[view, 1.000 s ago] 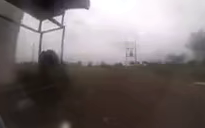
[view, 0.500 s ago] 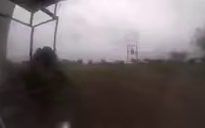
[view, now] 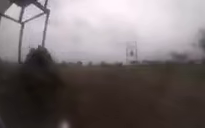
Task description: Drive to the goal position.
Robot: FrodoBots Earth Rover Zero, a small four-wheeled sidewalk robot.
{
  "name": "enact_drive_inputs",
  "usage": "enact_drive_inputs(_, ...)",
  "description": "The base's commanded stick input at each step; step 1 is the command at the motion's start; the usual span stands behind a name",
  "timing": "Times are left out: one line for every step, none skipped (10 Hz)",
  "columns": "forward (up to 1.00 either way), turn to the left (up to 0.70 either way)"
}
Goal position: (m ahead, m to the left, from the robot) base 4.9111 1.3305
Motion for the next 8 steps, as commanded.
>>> enact_drive_inputs(0.70,0.00)
enact_drive_inputs(0.70,0.00)
enact_drive_inputs(0.70,0.00)
enact_drive_inputs(0.70,0.00)
enact_drive_inputs(0.70,0.00)
enact_drive_inputs(0.70,0.00)
enact_drive_inputs(0.70,0.00)
enact_drive_inputs(0.70,0.00)
